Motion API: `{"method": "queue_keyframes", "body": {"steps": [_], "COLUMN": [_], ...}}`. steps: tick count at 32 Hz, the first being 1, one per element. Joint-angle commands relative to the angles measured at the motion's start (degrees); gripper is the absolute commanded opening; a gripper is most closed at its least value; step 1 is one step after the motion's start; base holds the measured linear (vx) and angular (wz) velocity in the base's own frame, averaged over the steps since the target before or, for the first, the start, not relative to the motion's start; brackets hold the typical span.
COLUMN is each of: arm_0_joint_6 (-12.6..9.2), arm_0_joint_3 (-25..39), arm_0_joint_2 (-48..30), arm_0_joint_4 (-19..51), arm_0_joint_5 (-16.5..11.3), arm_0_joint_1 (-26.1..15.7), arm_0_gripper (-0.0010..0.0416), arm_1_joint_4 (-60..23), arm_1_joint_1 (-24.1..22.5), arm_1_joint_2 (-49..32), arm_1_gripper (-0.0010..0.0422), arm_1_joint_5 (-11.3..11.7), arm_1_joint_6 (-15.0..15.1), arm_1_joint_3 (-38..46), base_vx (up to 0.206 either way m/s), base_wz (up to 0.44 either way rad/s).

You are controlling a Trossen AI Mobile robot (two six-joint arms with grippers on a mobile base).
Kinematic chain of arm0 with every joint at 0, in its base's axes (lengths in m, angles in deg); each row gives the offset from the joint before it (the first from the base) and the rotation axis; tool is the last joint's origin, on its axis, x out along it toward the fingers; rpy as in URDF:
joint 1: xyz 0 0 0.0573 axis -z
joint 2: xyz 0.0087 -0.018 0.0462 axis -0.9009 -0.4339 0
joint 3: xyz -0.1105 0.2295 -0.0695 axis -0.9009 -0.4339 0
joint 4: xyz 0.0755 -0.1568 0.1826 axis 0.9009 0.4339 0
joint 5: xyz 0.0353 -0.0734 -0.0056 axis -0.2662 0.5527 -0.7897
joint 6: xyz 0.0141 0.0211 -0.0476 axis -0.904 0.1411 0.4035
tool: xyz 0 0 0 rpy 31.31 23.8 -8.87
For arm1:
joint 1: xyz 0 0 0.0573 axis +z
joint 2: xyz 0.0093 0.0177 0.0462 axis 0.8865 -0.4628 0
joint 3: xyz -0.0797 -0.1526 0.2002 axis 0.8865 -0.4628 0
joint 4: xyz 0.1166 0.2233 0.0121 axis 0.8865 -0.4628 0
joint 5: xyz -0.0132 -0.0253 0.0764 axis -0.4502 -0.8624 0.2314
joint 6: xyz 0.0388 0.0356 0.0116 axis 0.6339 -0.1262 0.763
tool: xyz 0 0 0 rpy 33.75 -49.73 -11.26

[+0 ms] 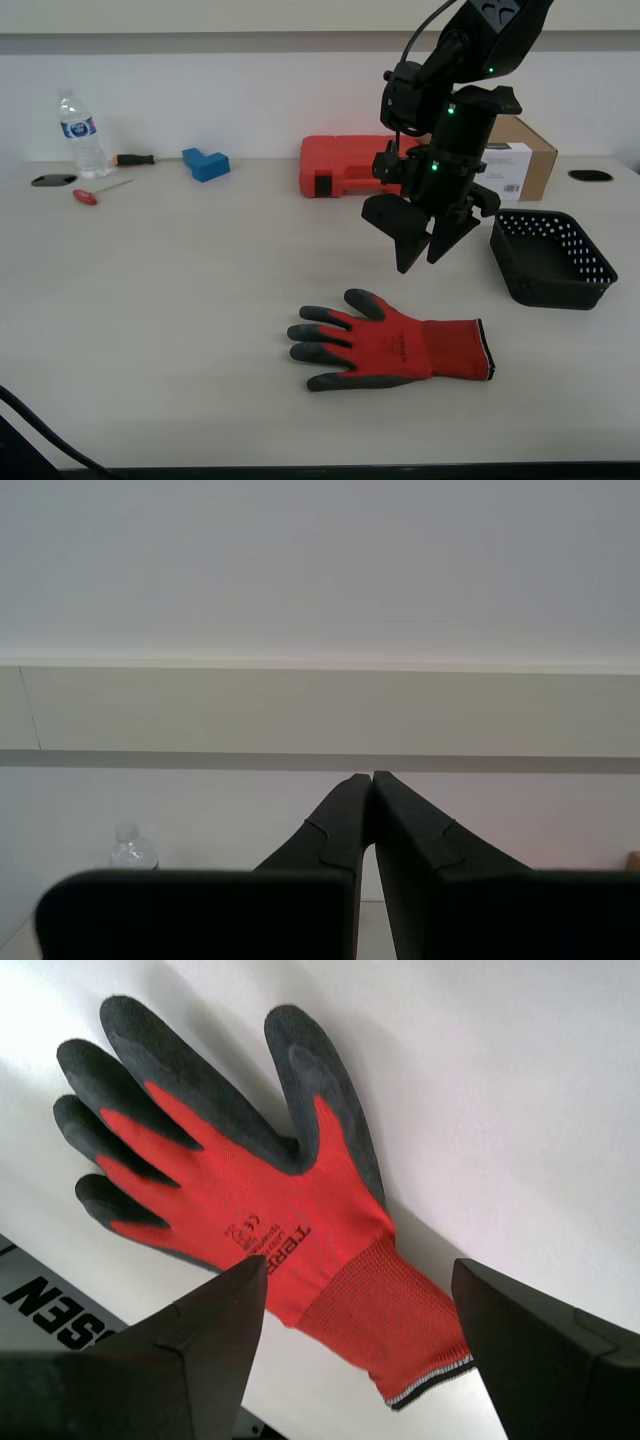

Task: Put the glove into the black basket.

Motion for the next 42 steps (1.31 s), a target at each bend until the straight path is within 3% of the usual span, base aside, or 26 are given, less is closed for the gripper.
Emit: {"method": "queue_keyframes", "body": {"steps": [1, 5, 9, 19, 22, 27, 31, 34, 39, 42], "arm_0_joint_6": [1.9, 2.3, 2.6, 9.0, 9.3, 9.4, 9.4, 9.4, 8.6, 7.9], "arm_0_joint_3": [-2.4, -4.9, -2.6, 10.8, 11.2, 11.4, 11.4, 11.4, 11.4, 11.3], "arm_0_joint_2": [0.0, -1.0, -5.7, -21.7, -22.9, -24.4, -24.4, -24.4, -22.6, -17.4], "arm_0_joint_4": [-4.6, -8.2, -6.7, 5.0, 4.1, 2.8, 2.5, 2.4, 3.4, 3.8], "arm_0_joint_5": [0.8, 1.0, -0.3, -1.7, -1.3, -0.2, 0.9, 0.9, 0.8, 1.0], "arm_0_joint_1": [-0.2, -0.2, -0.2, -2.5, -3.5, -4.7, -4.7, -4.7, -4.6, -4.3], "arm_0_gripper": [0.0272, 0.0268, 0.0264, 0.0252, 0.0242, 0.0187, 0.0062, -0.0005, -0.0001, -0.0001], "arm_1_joint_4": [0.3, 0.3, 0.3, 0.3, 0.3, 0.3, 0.3, 0.3, 0.3, 0.3], "arm_1_joint_1": [0.0, 0.0, 0.0, 0.0, 0.0, 0.0, 0.0, 0.0, 0.0, 0.0], "arm_1_joint_2": [0.0, 0.0, 0.0, 0.0, 0.0, 0.0, 0.0, 0.0, 0.0, 0.0], "arm_1_gripper": [0.0, 0.0, 0.0, 0.0, 0.0, 0.0, 0.0, 0.0, 0.0, 0.0], "arm_1_joint_5": [0.0, 0.0, 0.0, 0.0, 0.0, 0.0, 0.0, 0.0, 0.0, 0.0], "arm_1_joint_6": [0.1, 0.0, 0.0, 0.1, 0.1, 0.1, 0.1, 0.1, 0.1, 0.1], "arm_1_joint_3": [0.1, 0.1, 0.1, 0.1, 0.1, 0.1, 0.1, 0.1, 0.1, 0.1], "base_vx": [0.0, 0.0, 0.0, 0.0, 0.0, 0.0, 0.0, 0.0, 0.0, 0.0], "base_wz": [0.0, 0.0, 0.0, 0.0, 0.0, 0.0, 0.0, 0.0, 0.0, 0.0]}}
